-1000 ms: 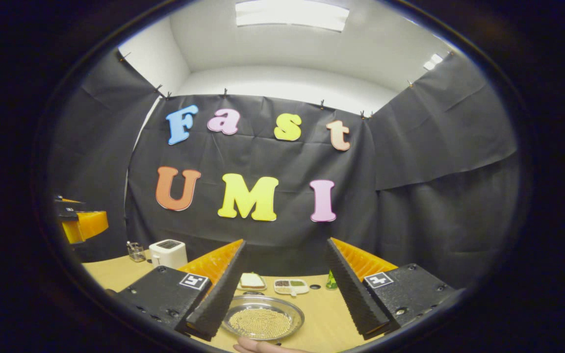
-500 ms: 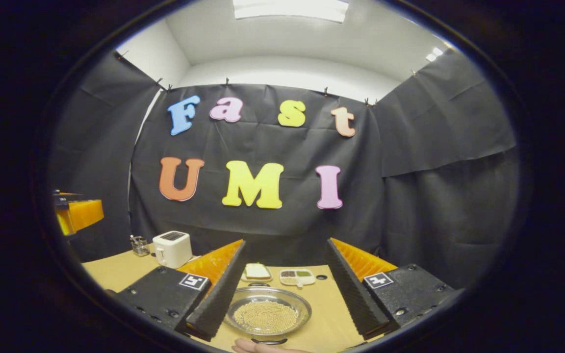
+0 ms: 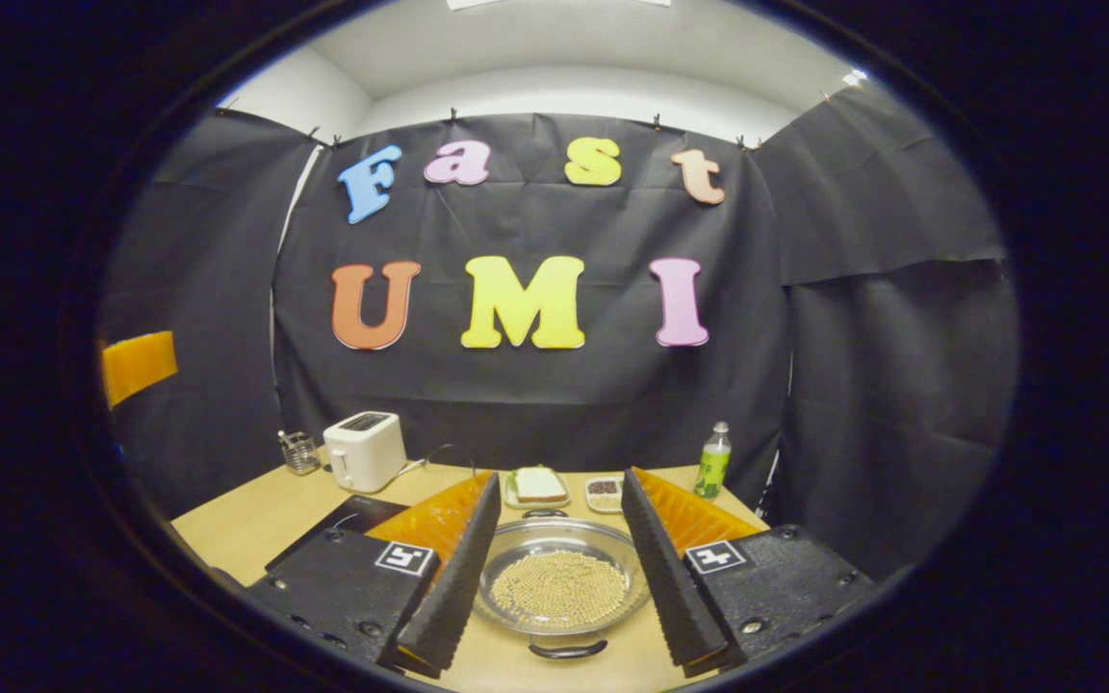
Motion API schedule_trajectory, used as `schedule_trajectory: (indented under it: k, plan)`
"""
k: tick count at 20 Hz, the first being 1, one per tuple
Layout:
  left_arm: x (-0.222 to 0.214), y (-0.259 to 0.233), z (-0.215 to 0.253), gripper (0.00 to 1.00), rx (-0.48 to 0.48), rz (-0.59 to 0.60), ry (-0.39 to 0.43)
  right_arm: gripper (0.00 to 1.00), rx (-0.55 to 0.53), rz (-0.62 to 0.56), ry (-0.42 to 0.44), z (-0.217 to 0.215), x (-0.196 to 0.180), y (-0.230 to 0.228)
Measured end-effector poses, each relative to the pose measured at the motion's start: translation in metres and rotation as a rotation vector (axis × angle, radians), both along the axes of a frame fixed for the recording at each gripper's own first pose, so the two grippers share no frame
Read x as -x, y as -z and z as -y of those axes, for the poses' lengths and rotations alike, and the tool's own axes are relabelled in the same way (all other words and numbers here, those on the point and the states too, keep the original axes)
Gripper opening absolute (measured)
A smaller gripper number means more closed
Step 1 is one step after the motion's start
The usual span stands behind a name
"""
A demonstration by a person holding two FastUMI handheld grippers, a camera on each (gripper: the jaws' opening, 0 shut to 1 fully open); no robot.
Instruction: First push the handle of the pot to place it horizontally, then grasp the pot with both hands and set it on the induction cooktop.
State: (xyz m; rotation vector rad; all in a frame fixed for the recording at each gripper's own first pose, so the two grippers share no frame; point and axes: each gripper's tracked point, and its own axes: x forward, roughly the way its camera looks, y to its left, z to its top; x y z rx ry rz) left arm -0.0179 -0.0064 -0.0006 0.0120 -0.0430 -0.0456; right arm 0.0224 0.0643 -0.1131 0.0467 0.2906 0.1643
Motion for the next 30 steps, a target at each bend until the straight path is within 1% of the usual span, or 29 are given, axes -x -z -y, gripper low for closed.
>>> schedule_trajectory:
  k: [2, 4, 5, 6, 7, 8, 9, 11, 12, 13, 14, 15, 16, 17, 18, 20, 21, 23, 28, 30]
  plan:
    - [0.003, 0.001, 0.001, 0.94, -0.005, 0.000, 0.003, 0.62, -0.002, -0.052, -0.031, -0.012, 0.000, 0.019]
    - [0.005, 0.003, 0.000, 0.94, -0.011, 0.000, 0.000, 0.46, -0.008, -0.110, -0.080, -0.030, 0.001, 0.038]
    - [0.005, 0.004, -0.002, 0.94, -0.017, 0.002, -0.005, 0.32, -0.011, -0.136, -0.098, -0.037, 0.001, 0.047]
    - [0.005, 0.003, -0.004, 0.94, -0.020, 0.004, -0.011, 0.27, -0.010, -0.162, -0.110, -0.042, 0.001, 0.057]
    - [0.005, 0.003, -0.006, 0.94, -0.021, 0.005, -0.015, 0.14, -0.001, -0.195, -0.111, -0.044, 0.001, 0.067]
    - [0.005, 0.005, -0.006, 0.94, -0.020, 0.006, -0.015, 0.06, -0.004, -0.228, -0.122, -0.049, 0.003, 0.077]
    - [0.005, 0.005, -0.006, 0.84, -0.019, 0.008, -0.018, 0.04, -0.007, -0.261, -0.146, -0.055, 0.006, 0.086]
    - [0.005, 0.006, -0.009, 0.84, -0.016, 0.007, -0.023, 0.04, 0.000, -0.323, -0.152, -0.059, 0.004, 0.111]
    - [0.005, 0.008, -0.010, 0.94, -0.016, 0.005, -0.025, 0.04, 0.004, -0.354, -0.160, -0.061, 0.006, 0.122]
    - [0.005, 0.009, -0.010, 0.94, -0.018, 0.003, -0.025, 0.04, 0.011, -0.386, -0.167, -0.064, 0.007, 0.133]
    - [0.006, 0.011, -0.010, 0.84, -0.020, 0.000, -0.028, 0.04, 0.014, -0.416, -0.175, -0.064, 0.011, 0.145]
    - [0.006, 0.012, -0.012, 0.84, -0.022, -0.002, -0.029, 0.04, 0.006, -0.443, -0.189, -0.067, 0.014, 0.153]
    - [0.005, 0.012, -0.011, 0.84, -0.021, -0.003, -0.029, 0.00, 0.004, -0.470, -0.204, -0.069, 0.019, 0.161]
    - [0.006, 0.014, -0.011, 0.94, -0.021, -0.006, -0.029, 0.04, 0.003, -0.493, -0.220, -0.072, 0.024, 0.168]
    - [0.006, 0.015, -0.011, 0.94, -0.021, -0.010, -0.029, 0.01, 0.007, -0.513, -0.236, -0.074, 0.030, 0.176]
    - [0.005, 0.017, -0.013, 0.94, -0.022, -0.013, -0.031, 0.00, 0.015, -0.556, -0.265, -0.076, 0.039, 0.188]
    - [0.005, 0.017, -0.014, 0.94, -0.023, -0.014, -0.033, 0.04, 0.017, -0.581, -0.279, -0.076, 0.044, 0.194]
    - [0.006, 0.018, -0.013, 0.94, -0.019, -0.015, -0.034, 0.04, 0.009, -0.639, -0.299, -0.073, 0.052, 0.208]
    - [0.011, 0.015, -0.012, 0.94, -0.017, -0.008, -0.029, 0.04, -0.011, -0.762, -0.287, -0.052, 0.059, 0.241]
    - [0.012, 0.013, -0.010, 0.94, -0.016, -0.004, -0.026, 0.04, -0.043, -0.793, -0.299, -0.051, 0.063, 0.243]
